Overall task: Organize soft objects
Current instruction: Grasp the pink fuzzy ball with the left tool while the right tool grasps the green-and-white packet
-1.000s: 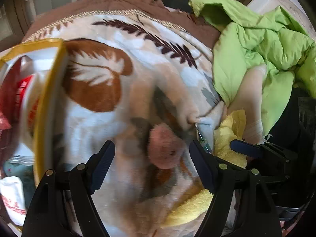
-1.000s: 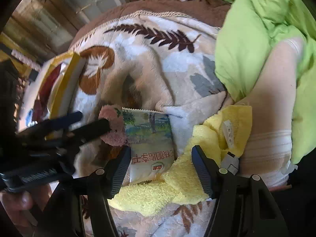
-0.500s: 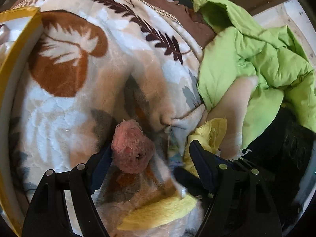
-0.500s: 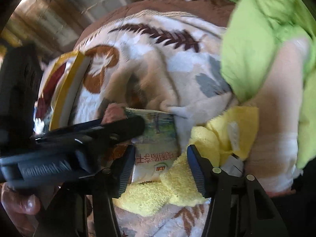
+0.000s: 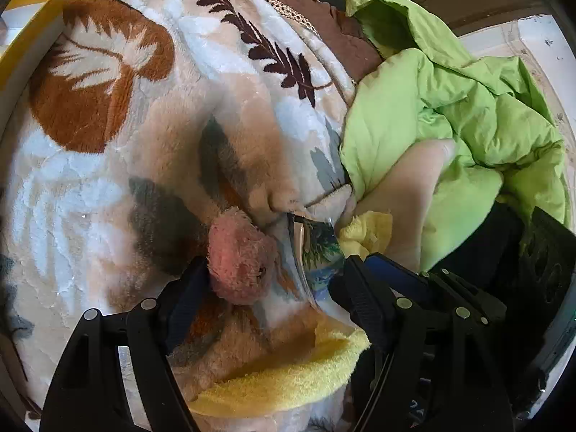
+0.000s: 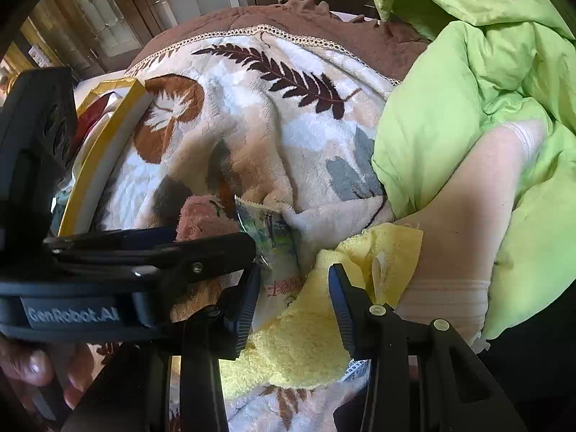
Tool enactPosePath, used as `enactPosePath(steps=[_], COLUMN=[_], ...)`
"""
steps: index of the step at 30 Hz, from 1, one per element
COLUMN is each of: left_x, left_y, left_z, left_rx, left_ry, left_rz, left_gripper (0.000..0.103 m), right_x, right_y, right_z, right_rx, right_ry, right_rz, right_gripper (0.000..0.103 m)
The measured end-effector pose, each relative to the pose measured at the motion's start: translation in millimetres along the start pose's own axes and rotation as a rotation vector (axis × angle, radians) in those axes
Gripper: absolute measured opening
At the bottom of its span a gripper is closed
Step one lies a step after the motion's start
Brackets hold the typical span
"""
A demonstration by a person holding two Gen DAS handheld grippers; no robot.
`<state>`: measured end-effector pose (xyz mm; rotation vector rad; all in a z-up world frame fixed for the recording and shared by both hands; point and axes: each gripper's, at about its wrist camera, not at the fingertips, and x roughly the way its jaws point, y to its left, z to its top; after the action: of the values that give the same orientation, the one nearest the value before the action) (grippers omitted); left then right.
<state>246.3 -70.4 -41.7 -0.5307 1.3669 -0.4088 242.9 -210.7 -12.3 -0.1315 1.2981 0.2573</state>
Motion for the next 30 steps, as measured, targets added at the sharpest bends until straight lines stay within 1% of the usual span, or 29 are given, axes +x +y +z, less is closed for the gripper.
enactPosePath(steps=[3,5,9,10,11,13,15,16,17,19,21,22,23,24,26,28,30], left_x=[10,14,17,17,18,19,20,21,20,20,20,18,18,18,18,16,15], left_y=[2,1,-3,-3,-3,-4,-6,-5,-3,0,0,0,0,1,2,5,5], left_z=[-2,-4,-2,-1,0,0,0,1,2,3,3,3,3,3,3,2,2], left_rx=[-0.041,-0.043,-0.03,-0.028,-0.026,-0.02,-0.013,-0.018,-0.037,-0.055,-0.051,-0.048,-0.048,-0.051,-0.057,-0.062,-0.063], left_ry=[0.032,0.034,0.039,0.043,0.046,0.052,0.054,0.058,0.05,0.055,0.057,0.058,0.058,0.057,0.055,0.053,0.061], left_rz=[-0.047,-0.033,-0.029,-0.031,-0.032,-0.028,-0.022,-0.021,-0.039,-0.059,-0.062,-0.062,-0.063,-0.066,-0.076,-0.093,-0.101], left_gripper=[0.076,0.076,0.076,0.076,0.076,0.076,0.076,0.077,0.076,0.076,0.076,0.076,0.076,0.076,0.076,0.077,0.077], right_x=[10,17,16,14,13,13,16,18,19,22,27,28,28,27,21,17,16], right_y=[10,10,3,4,8,23,40,44,44,43,39,37,33,27,12,6,3], right_z=[1,2,-4,-5,-5,-5,-4,-4,-2,0,-3,-4,-7,-7,-9,-12,-16], right_rx=[-0.044,-0.009,0.051,0.045,0.027,-0.042,-0.13,-0.154,-0.14,-0.147,-0.154,-0.152,-0.146,-0.122,-0.058,-0.039,-0.037], right_ry=[0.023,0.039,0.033,0.032,0.032,0.044,0.06,0.043,0.045,0.036,0.053,0.056,0.05,0.039,0.015,-0.002,-0.014], right_rz=[0.045,0.116,0.201,0.226,0.23,0.203,0.115,0.048,0.021,-0.019,-0.006,-0.005,0.007,0.03,0.084,0.117,0.128], right_gripper=[0.04,0.04,0.041,0.041,0.041,0.041,0.042,0.042,0.043,0.047,0.045,0.042,0.035,0.031,0.014,0.01,0.009])
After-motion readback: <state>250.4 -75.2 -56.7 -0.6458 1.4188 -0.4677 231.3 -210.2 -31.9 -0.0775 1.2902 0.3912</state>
